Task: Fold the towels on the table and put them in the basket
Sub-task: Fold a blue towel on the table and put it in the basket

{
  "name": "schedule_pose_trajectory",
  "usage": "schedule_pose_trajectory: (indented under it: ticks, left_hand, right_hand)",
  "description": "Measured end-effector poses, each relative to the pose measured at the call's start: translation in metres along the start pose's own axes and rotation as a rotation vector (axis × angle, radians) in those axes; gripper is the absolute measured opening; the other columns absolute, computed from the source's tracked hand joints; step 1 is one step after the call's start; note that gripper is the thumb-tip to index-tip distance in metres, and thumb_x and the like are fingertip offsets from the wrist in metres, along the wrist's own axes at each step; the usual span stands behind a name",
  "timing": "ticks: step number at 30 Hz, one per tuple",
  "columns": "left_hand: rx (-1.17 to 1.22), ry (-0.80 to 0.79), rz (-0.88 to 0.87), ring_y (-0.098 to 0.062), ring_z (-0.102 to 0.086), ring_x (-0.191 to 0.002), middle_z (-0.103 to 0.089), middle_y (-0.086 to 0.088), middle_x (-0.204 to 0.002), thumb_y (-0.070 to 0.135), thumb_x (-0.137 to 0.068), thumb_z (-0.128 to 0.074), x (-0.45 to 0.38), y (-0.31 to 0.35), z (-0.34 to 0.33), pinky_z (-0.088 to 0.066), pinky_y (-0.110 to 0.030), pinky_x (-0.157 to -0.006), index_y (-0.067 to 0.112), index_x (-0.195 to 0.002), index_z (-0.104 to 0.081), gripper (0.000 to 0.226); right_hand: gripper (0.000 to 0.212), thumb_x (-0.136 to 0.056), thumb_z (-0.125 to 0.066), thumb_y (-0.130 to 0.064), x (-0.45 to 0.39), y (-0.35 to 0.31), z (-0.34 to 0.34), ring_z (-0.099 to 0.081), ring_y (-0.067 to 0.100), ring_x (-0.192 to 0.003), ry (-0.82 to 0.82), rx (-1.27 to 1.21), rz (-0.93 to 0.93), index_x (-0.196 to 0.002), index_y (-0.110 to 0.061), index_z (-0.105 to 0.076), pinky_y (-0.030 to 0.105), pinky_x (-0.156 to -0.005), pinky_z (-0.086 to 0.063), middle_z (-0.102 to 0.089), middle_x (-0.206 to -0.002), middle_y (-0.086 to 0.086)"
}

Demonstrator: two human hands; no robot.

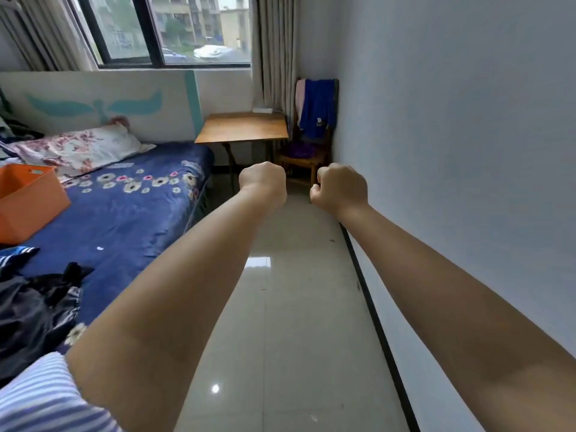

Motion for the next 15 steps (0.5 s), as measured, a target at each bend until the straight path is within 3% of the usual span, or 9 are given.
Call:
schedule_pose_trajectory:
  ticks: [3, 8, 13, 15]
  left_hand:
    - [-0.025, -0.092, -0.008, -0.03, -0.059, -0.106, -0.062, -0.011, -0.114, 0.005, -0.089, -0.048, -0.058, 0.008, -0.022, -0.036, -0.029, -0.067, 0.006, -0.11, -0.062, 0.026]
    - [-0.018, -0.095, -0.022, -0.03, -0.057, -0.111, -0.058, -0.012, -0.12, 0.008, -0.089, -0.048, -0.165, 0.005, -0.063, -0.037, -0.029, -0.07, 0.006, -0.115, -0.061, 0.029]
    - [-0.035, -0.111, -0.059, -0.03, -0.045, -0.118, -0.047, -0.014, -0.126, 0.009, -0.091, -0.043, -0.307, -0.007, -0.095, -0.04, -0.032, -0.078, 0.003, -0.124, -0.053, 0.035]
    - [-0.05, -0.108, -0.087, -0.03, -0.044, -0.117, -0.046, -0.014, -0.126, 0.009, -0.091, -0.043, -0.365, -0.009, -0.1, -0.037, -0.032, -0.074, 0.003, -0.124, -0.053, 0.035]
  right_hand:
    - [0.022, -0.085, -0.046, -0.012, -0.056, 0.03, -0.031, -0.056, 0.033, -0.096, -0.052, 0.002, -0.039, -0.095, 0.001, -0.062, 0.031, -0.072, -0.042, -0.058, -0.091, 0.016]
    - [0.031, -0.087, -0.044, -0.011, -0.158, 0.067, -0.087, -0.055, 0.033, -0.101, -0.061, -0.01, -0.014, -0.115, -0.002, -0.056, 0.038, -0.082, -0.05, -0.061, -0.108, 0.017]
    - [0.032, -0.091, -0.043, -0.016, -0.293, 0.1, -0.146, -0.054, 0.034, -0.104, -0.091, 0.015, -0.066, -0.118, -0.002, -0.053, 0.039, -0.082, -0.048, -0.06, -0.113, 0.017]
    - [0.032, -0.092, -0.043, -0.02, -0.343, 0.113, -0.164, -0.054, 0.034, -0.105, -0.122, 0.032, -0.089, -0.116, -0.002, -0.054, 0.038, -0.082, -0.046, -0.059, -0.114, 0.017]
Point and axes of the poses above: each hand's wrist, its own x-axis away from the middle knuckle, its own z-axis out of the back of the hand, y = z × x, the point moved 3 cm from there along -x, towards the middle knuckle
